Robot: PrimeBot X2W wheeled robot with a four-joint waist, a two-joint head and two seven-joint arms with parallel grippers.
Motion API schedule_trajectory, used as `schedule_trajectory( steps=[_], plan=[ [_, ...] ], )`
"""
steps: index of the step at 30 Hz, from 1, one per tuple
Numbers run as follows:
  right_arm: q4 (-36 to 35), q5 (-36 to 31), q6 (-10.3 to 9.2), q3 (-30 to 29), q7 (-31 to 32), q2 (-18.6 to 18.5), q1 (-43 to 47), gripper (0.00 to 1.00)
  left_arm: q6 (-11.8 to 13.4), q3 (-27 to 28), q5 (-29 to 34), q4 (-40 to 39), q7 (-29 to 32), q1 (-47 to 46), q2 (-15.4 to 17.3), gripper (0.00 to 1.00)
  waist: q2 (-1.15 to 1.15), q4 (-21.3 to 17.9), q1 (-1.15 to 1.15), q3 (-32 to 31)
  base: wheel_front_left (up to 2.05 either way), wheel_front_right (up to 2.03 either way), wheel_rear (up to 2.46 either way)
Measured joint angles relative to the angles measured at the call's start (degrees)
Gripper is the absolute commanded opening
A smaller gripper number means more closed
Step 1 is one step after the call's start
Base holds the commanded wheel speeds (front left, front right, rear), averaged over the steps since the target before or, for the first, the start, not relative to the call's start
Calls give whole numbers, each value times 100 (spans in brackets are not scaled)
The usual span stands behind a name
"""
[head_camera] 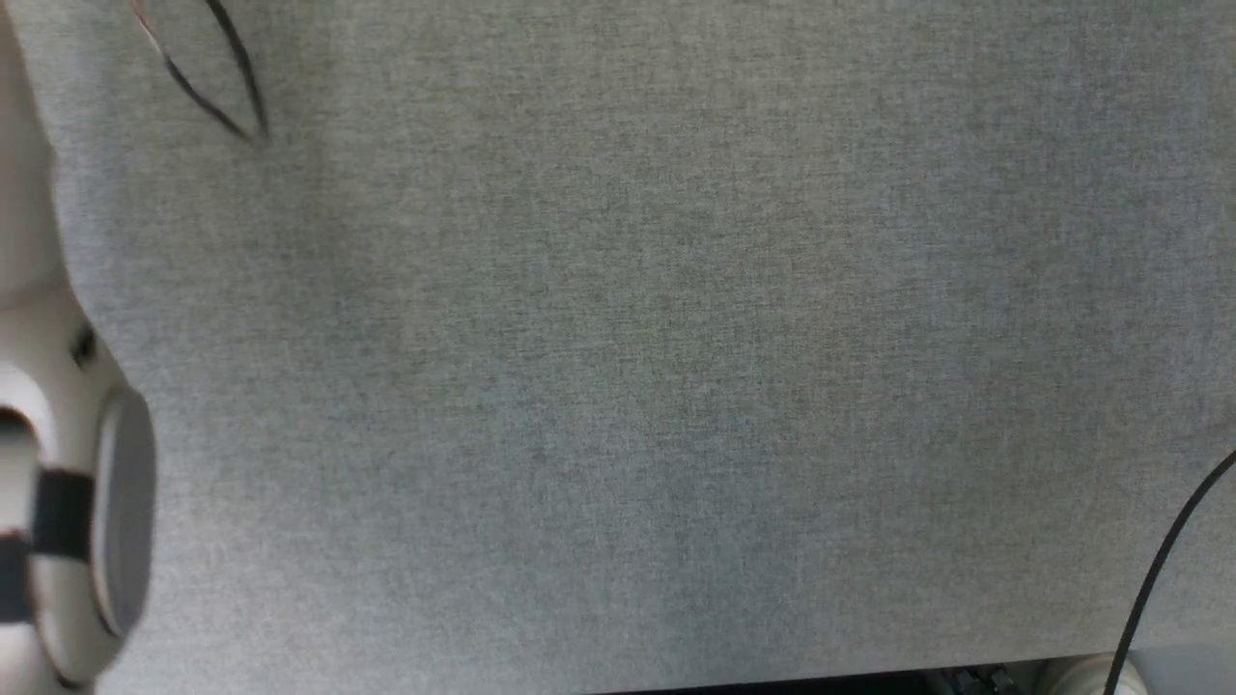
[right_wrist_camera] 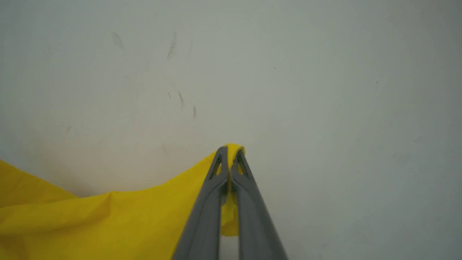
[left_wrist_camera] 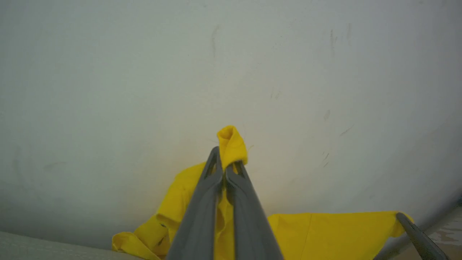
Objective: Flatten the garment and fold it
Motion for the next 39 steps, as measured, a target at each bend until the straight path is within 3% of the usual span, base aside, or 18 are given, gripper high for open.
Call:
schedule_trajectory(
  steps=[9,15,28,39],
  plan=[
    [-1057,1328,0,310,571,-579,1777,0,632,68,-423,-1243,854,1964,4,0,0,94,-1,-338,0,0,0],
    [-1947,1878,0,115,871,-622,3336,0,882,169,-456,-2082,947,3618,92,0,0,102,-1,-699,0,0,0],
    [-3720,2419,0,-975,1595,42,6547,0,1098,253,-454,-3288,862,6750,160,0,0,85,-2,-1756,0,0,0],
    [-4176,2945,0,-1539,2307,476,8446,0,929,175,-794,-3453,969,8519,44,0,0,188,-2,-2661,0,0,0]
  ],
)
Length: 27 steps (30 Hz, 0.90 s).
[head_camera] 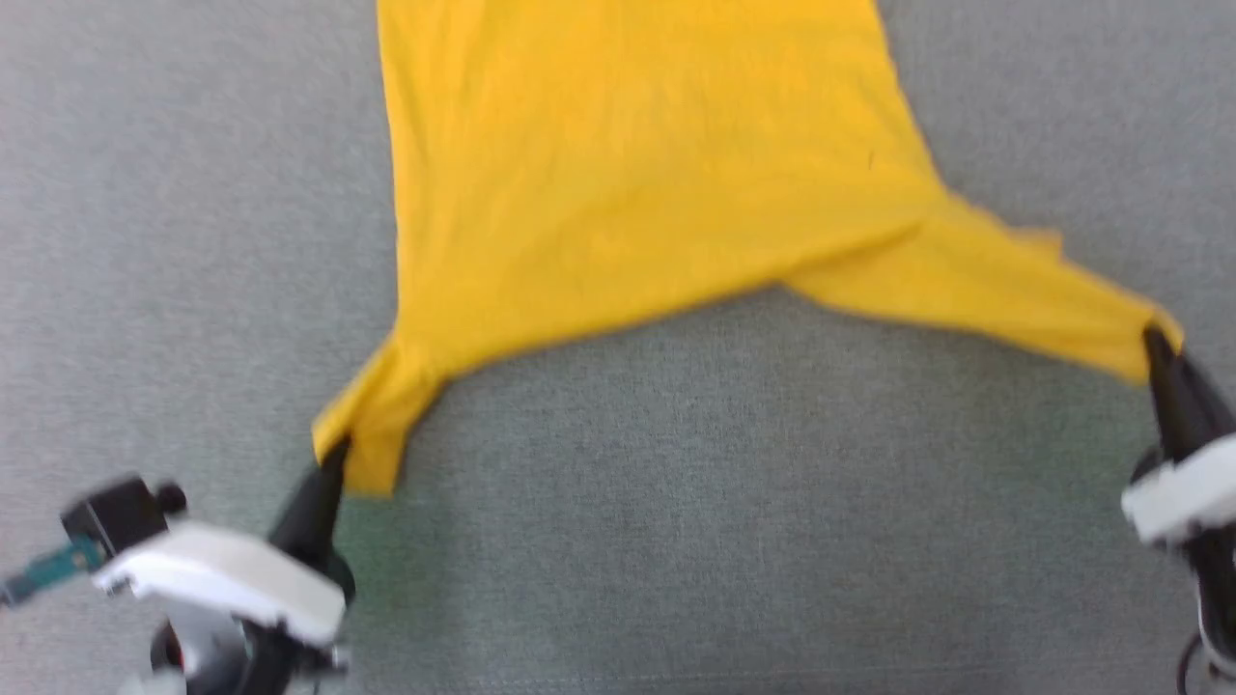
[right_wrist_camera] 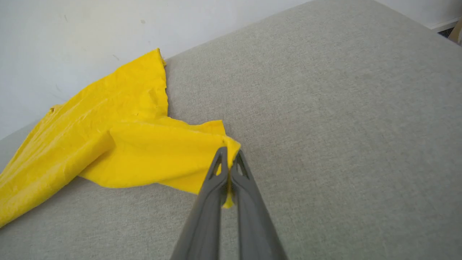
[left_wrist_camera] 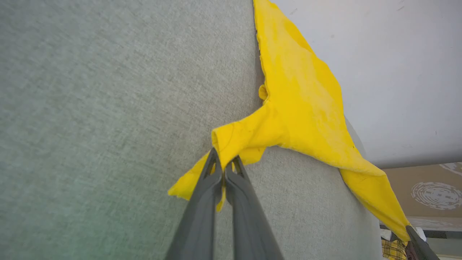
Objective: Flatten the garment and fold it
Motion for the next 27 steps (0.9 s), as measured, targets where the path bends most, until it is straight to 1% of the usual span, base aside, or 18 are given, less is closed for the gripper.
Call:
schedule_trajectory(
  steps=[3,5,8,13,16,22,27],
  plan=[
    [-116,144,0,-20,245,23,420,0,-146,-84,-30,-91,168,415,126,0,0,28,0,-244,0,0,0],
    [-223,278,-1,-21,439,32,689,0,-193,-93,-81,-193,248,668,182,0,0,44,0,-407,0,0,0],
    [-410,481,0,15,845,35,1084,0,-193,-58,-209,-376,330,1012,257,0,0,58,0,-649,0,0,0],
    [-798,831,-1,89,1798,42,1866,0,-166,-3,-234,-653,476,1505,400,0,0,72,0,-1025,0,0,0],
    [-1056,1059,-1,19,2204,46,2231,0,-123,12,-265,-817,547,1746,467,0,0,75,0,-1201,0,0,0],
    [-1318,1327,-1,-165,2498,46,2642,0,-40,62,-303,-1007,590,2132,526,0,0,61,1,-1461,0,0,0],
    [-1385,1448,-1,-258,2569,48,2900,0,13,42,-287,-1155,637,2331,532,0,0,51,1,-1634,0,0,0]
  ],
)
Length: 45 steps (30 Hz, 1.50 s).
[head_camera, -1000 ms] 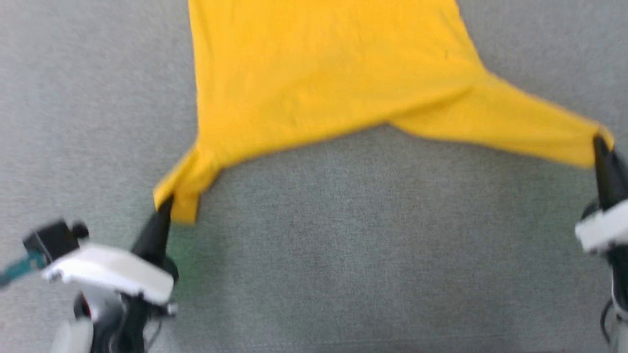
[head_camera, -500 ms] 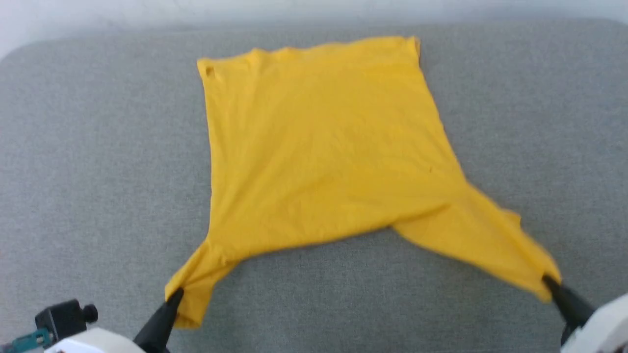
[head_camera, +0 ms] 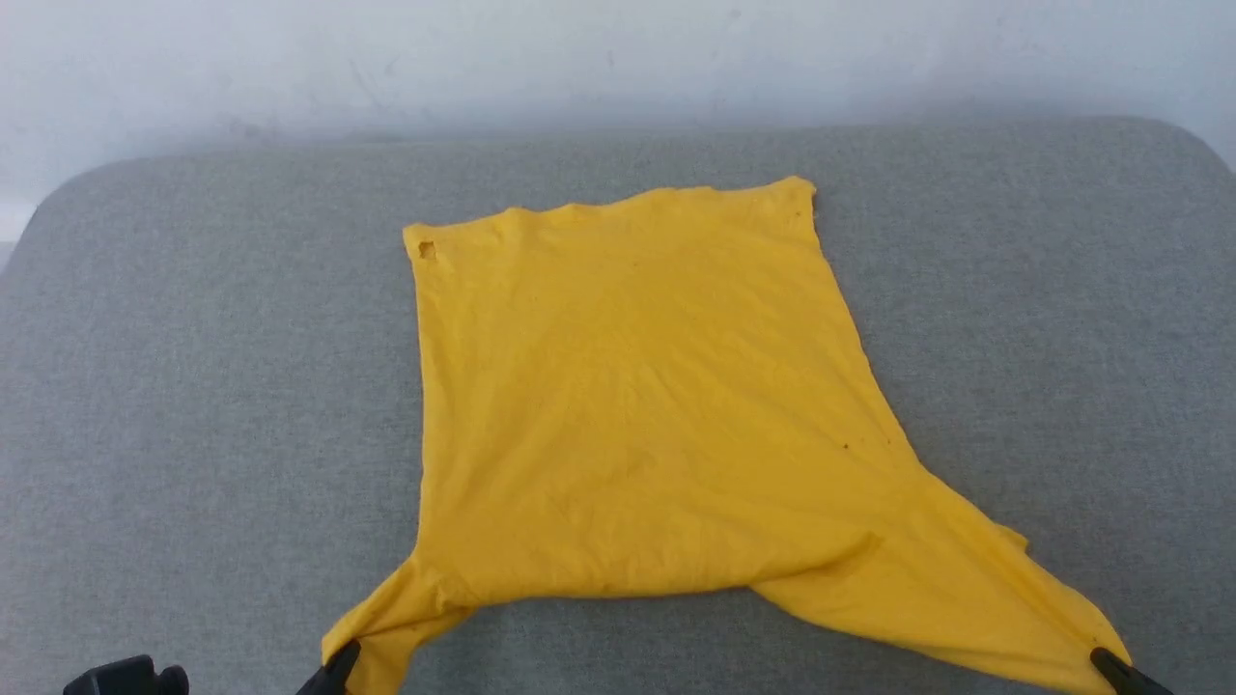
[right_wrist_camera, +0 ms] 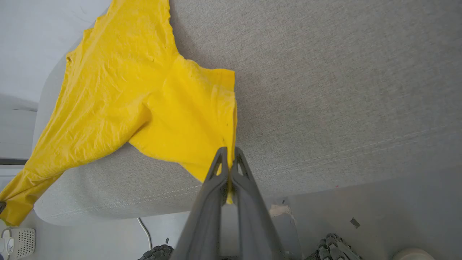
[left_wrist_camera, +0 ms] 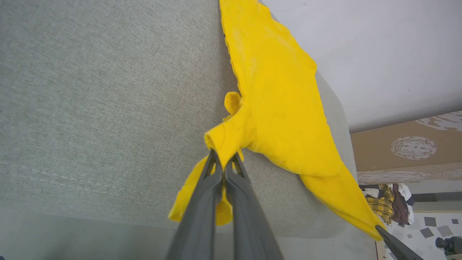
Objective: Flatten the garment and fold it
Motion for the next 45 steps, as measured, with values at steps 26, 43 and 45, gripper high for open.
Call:
schedule_trajectory(
  steps=[26,43,45],
  plan=[
    [235,-1462,0,287,-1455,-667,-2301,100,-148,-712,1056,-441,-260,-985,74,0,0,199,2,444,0,0,0],
    [2245,-2290,0,1068,293,-1173,-6518,100,-459,-1185,1411,-617,-260,-1969,66,0,0,565,3,1780,0,0,0],
    [2453,-2453,0,1049,335,-1163,-6875,100,-495,-1233,1437,-621,-264,-2073,46,0,0,620,3,1954,0,0,0]
  ],
)
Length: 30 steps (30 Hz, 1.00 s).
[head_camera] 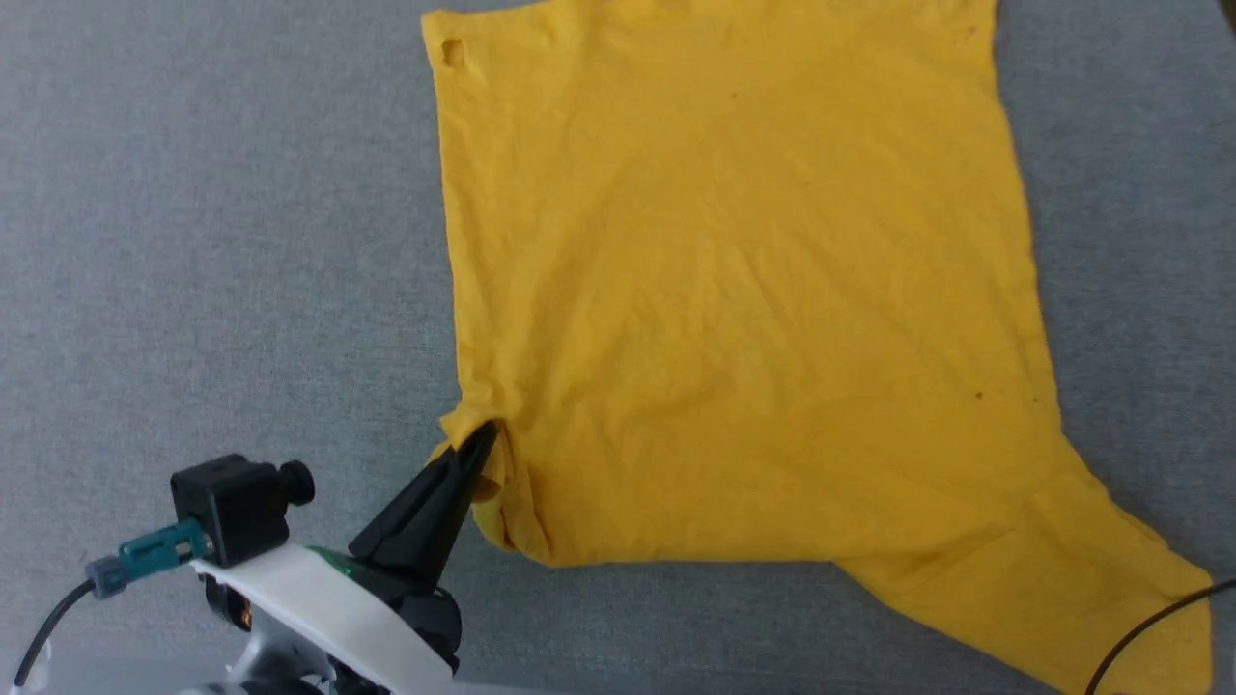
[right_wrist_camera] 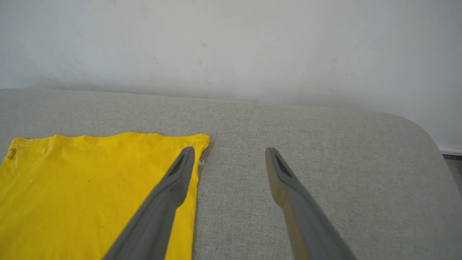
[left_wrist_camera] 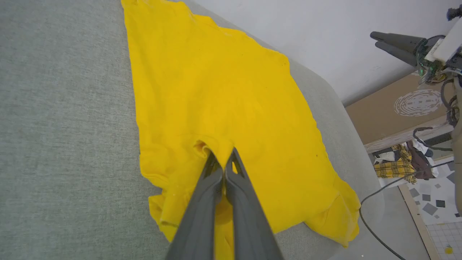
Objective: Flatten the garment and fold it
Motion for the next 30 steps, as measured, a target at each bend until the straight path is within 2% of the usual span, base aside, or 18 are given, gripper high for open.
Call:
schedule_trajectory(
  steps=[8,13,29,30],
  plan=[
    [748,-474,0,-111,588,137,-805,100,-118,-146,25,82,-53,-295,-98,0,0,221,-1,644,0,0,0],
    [888,-676,0,-204,797,185,-1070,100,-202,-247,25,207,-105,-436,-162,0,0,388,-1,963,0,0,0],
    [1051,-1068,0,-449,837,181,-1345,100,-425,-499,4,612,-248,-769,-396,0,0,1031,-2,1505,0,0,0],
    [1054,-1093,0,-463,827,179,-1377,69,-437,-504,4,622,-249,-786,-408,0,0,1061,-2,1525,0,0,0]
  ],
)
